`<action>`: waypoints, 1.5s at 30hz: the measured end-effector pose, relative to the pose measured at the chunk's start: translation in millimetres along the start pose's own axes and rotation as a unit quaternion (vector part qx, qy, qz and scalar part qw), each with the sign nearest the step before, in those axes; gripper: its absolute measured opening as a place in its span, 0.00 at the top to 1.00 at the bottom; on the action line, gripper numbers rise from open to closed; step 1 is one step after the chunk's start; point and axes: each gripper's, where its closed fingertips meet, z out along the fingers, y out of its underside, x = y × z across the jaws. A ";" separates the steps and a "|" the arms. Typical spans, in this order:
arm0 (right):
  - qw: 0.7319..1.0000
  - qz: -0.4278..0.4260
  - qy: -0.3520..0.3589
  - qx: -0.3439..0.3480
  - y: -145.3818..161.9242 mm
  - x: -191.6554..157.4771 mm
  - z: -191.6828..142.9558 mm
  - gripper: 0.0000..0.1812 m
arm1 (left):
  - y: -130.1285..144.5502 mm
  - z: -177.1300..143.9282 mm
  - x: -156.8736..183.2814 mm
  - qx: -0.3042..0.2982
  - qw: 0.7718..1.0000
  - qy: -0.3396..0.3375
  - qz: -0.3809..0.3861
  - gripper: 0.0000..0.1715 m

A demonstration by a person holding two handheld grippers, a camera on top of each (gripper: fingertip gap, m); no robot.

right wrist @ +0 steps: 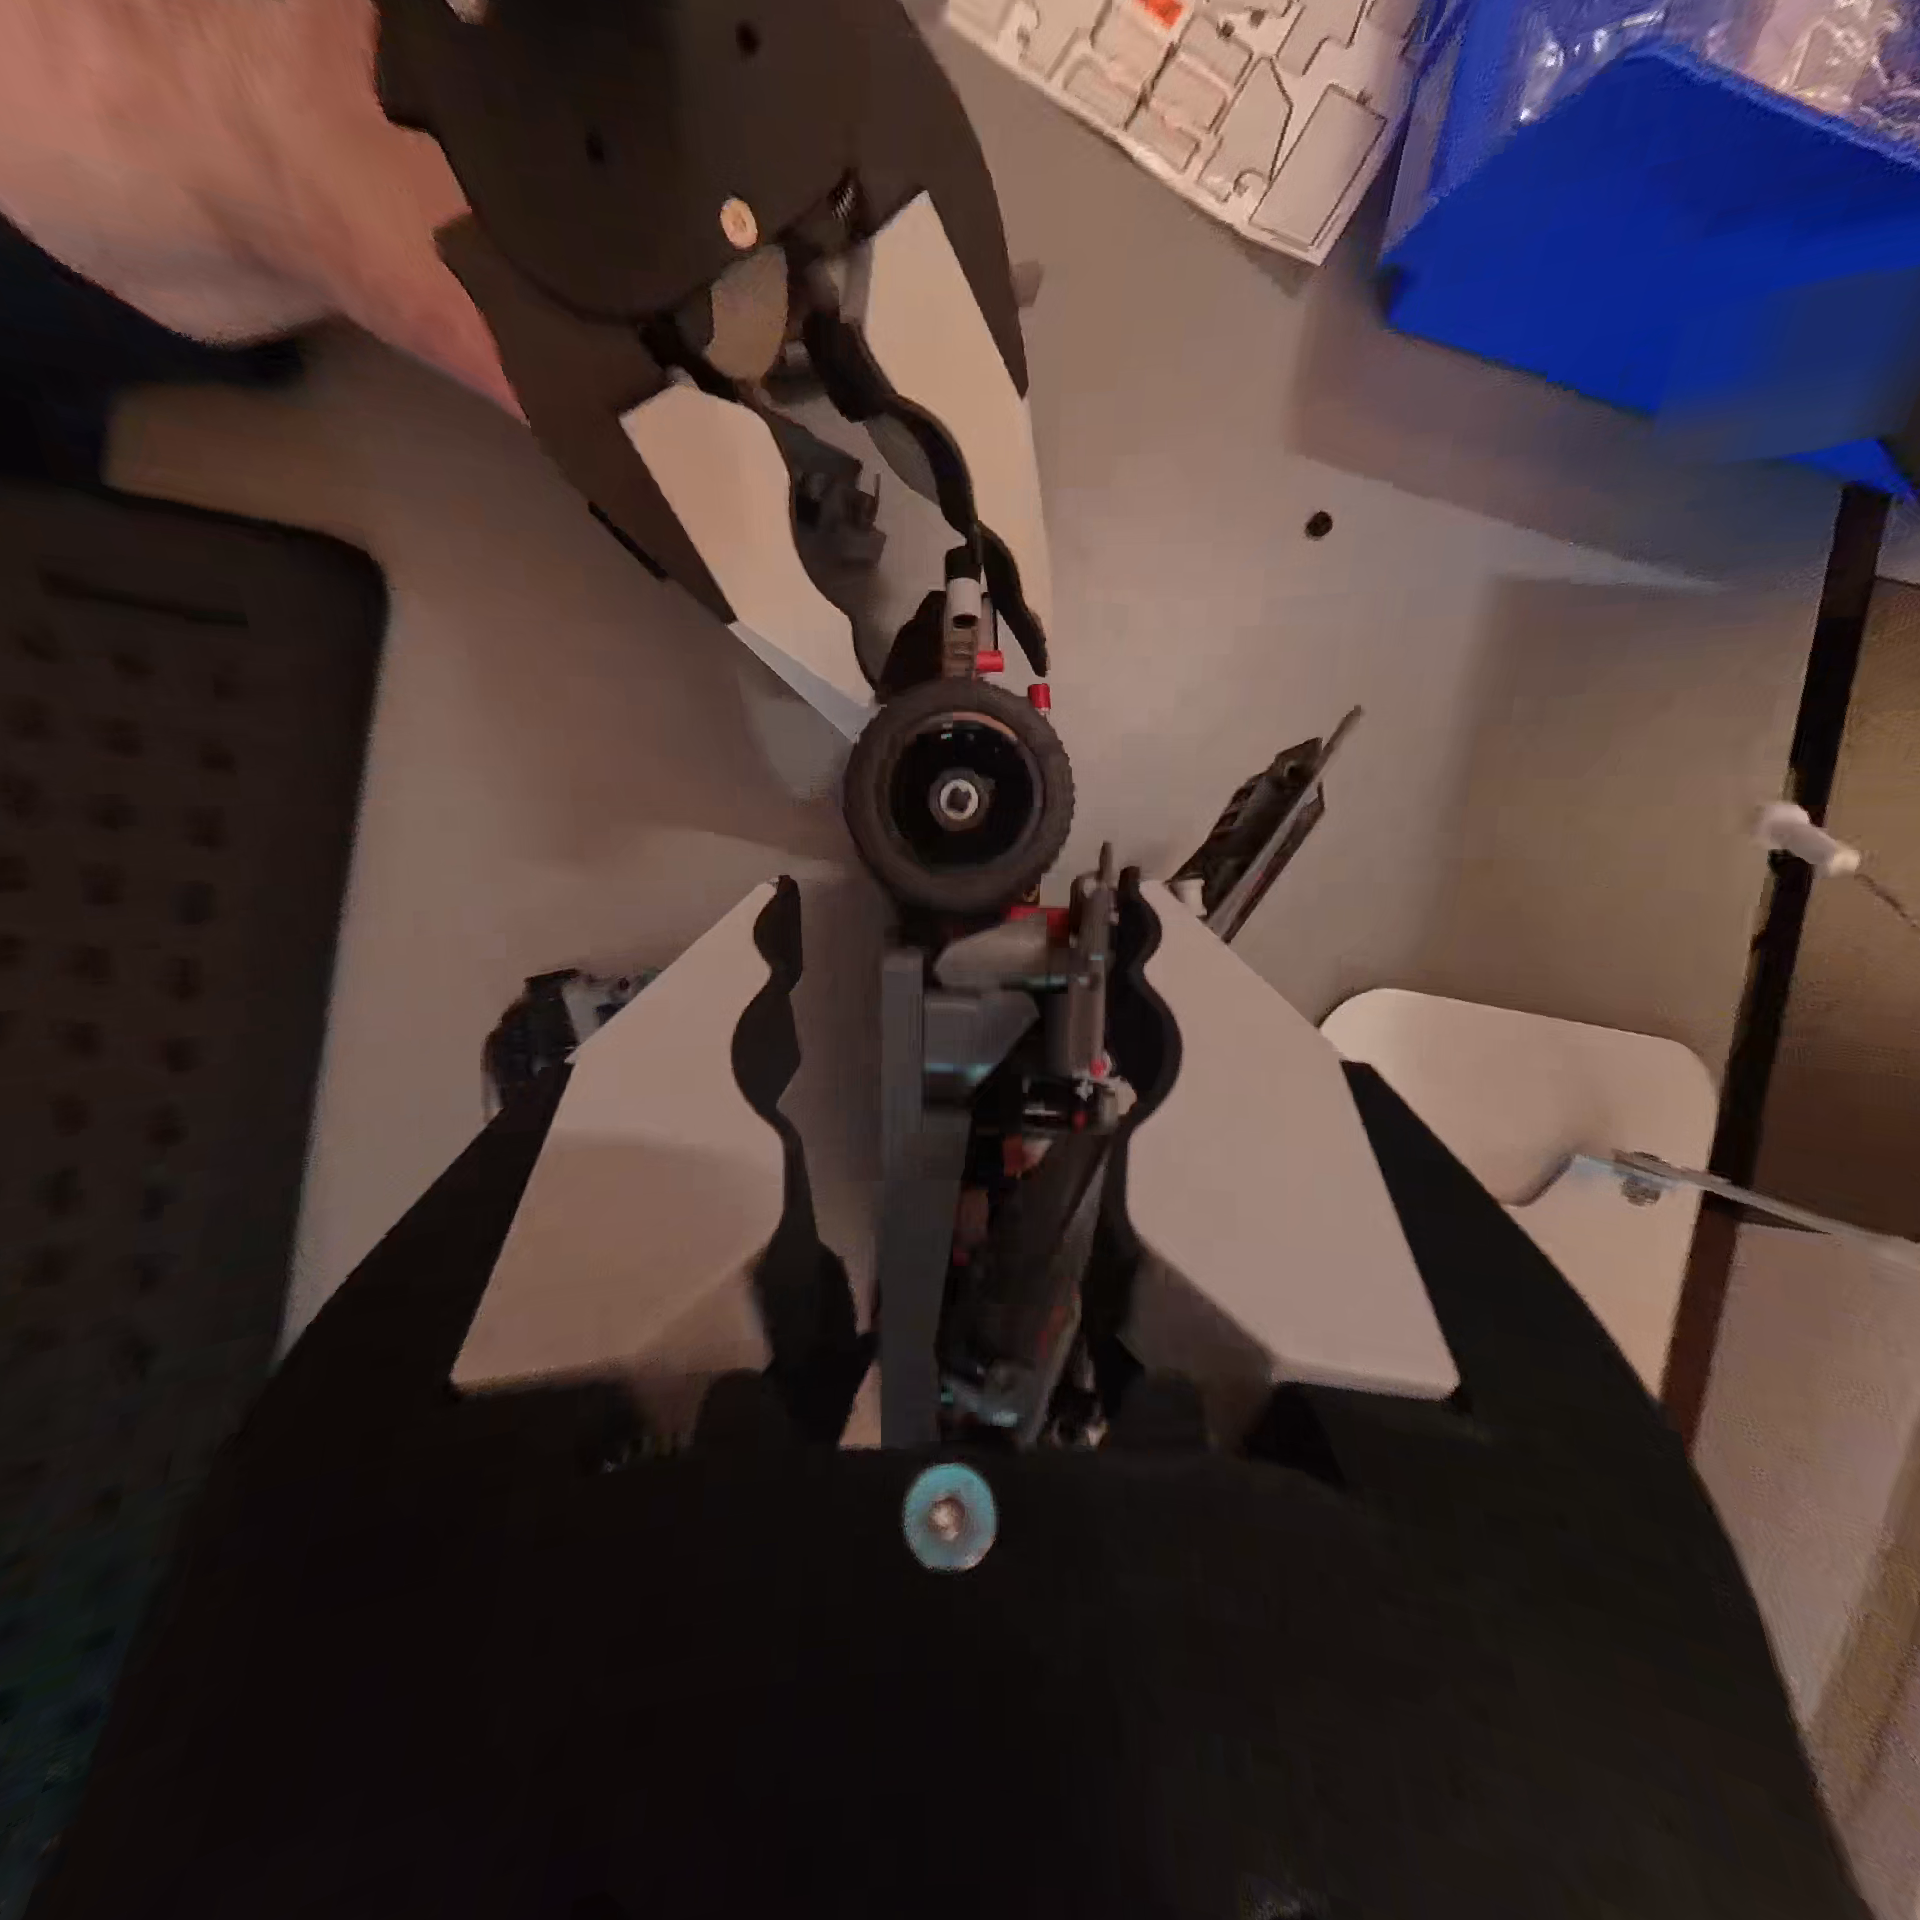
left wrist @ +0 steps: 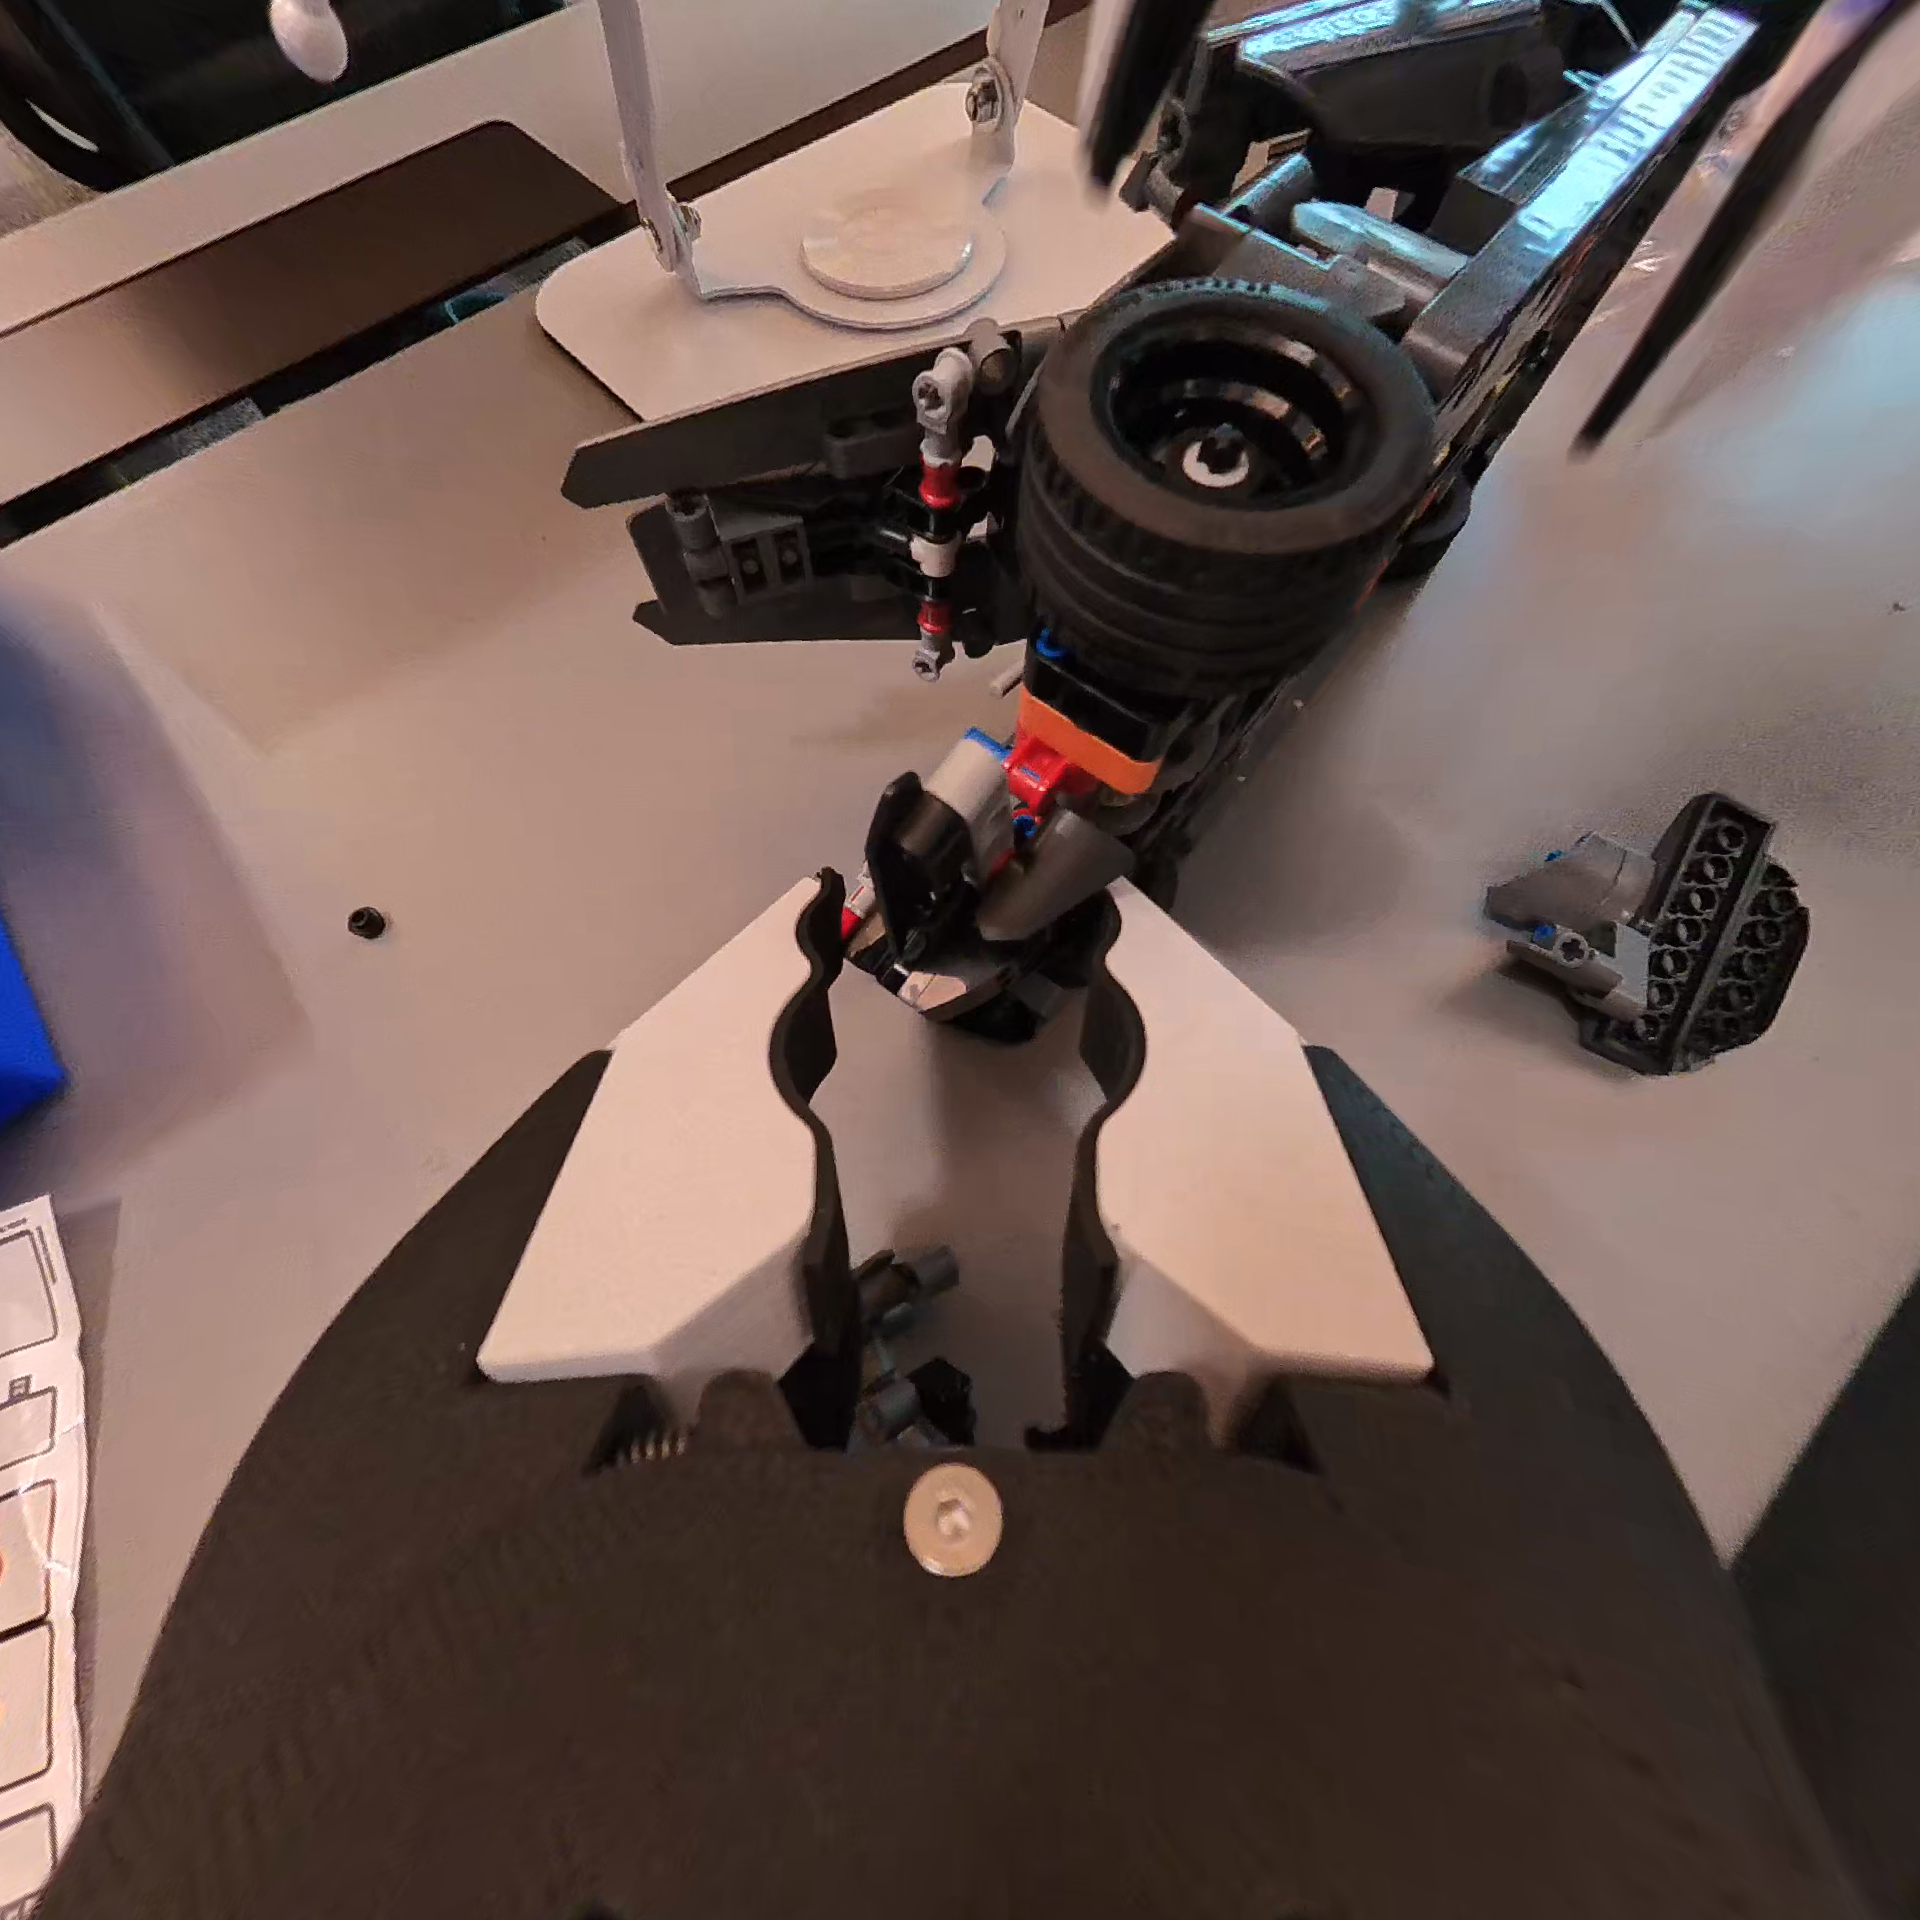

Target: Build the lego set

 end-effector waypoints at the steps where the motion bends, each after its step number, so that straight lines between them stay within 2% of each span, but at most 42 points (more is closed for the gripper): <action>1: 1.000 -0.007 0.015 -0.026 4.4 2.2 9.3 0.68 | -0.1 -0.1 -0.1 0.001 1.000 -0.002 0.002 0.75; 3: 0.997 -0.029 0.042 -0.061 13.1 8.2 21.0 0.72 | 0.0 -0.4 0.0 0.003 1.000 -0.007 0.011 0.75; 12: 0.999 -0.026 0.016 -0.044 15.5 5.4 21.1 0.74 | 3.2 -2.9 1.7 0.004 1.000 0.025 0.018 0.76; 16: 0.997 -0.042 0.017 -0.064 15.6 3.2 21.6 0.75 | 1.3 -3.5 1.3 -0.039 0.996 -0.016 0.083 0.76; 20: 0.997 -0.042 0.014 -0.066 16.3 1.7 21.1 0.75 | 1.9 -5.9 0.3 -0.112 0.979 -0.054 0.162 0.76; 26: 0.998 -0.038 0.018 -0.045 15.8 2.8 21.8 0.75 | 3.1 -4.2 -1.7 -0.070 0.988 -0.020 0.139 0.76; 30: 0.998 -0.040 0.014 -0.041 15.5 2.7 21.8 0.75 | 0.2 -3.6 -1.3 -0.058 0.984 -0.013 0.167 0.76; 33: 0.999 -0.036 0.015 -0.034 14.9 3.0 22.1 0.75 | 0.8 -4.0 -1.2 -0.059 0.989 0.000 0.136 0.76; 36: 0.999 -0.027 0.010 -0.024 14.7 3.1 22.6 0.75 | 0.6 -4.9 1.1 -0.043 0.997 -0.003 0.069 0.76; 38: 0.999 -0.025 0.009 -0.026 15.0 4.1 23.3 0.75 | -6.5 -8.9 0.6 -0.008 1.000 0.000 0.003 0.76; 39: 0.999 -0.023 0.008 -0.025 14.8 4.5 23.6 0.75 | -17.2 -19.3 -5.9 0.026 0.999 -0.008 -0.025 0.77; 40: 0.999 -0.023 0.006 -0.022 14.4 4.4 23.7 0.75 | -21.0 -30.3 -15.2 0.033 0.999 -0.019 -0.039 0.77; 41: 1.000 -0.023 0.006 -0.021 14.6 4.6 23.6 0.75 | -24.5 -39.7 -24.8 0.041 0.998 -0.035 -0.041 0.77; 42: 0.999 -0.022 0.006 -0.022 14.7 4.7 23.6 0.75 | -18.2 -43.0 -32.8 0.016 0.998 -0.049 -0.038 0.77; 44: 0.999 -0.022 0.010 -0.026 14.6 4.8 23.6 0.75 | -25.3 -49.6 -23.5 0.027 0.999 -0.024 -0.035 0.77; 45: 0.999 -0.022 0.010 -0.026 14.7 4.9 23.5 0.75 | -22.0 -52.1 -21.1 0.007 0.999 -0.027 -0.033 0.77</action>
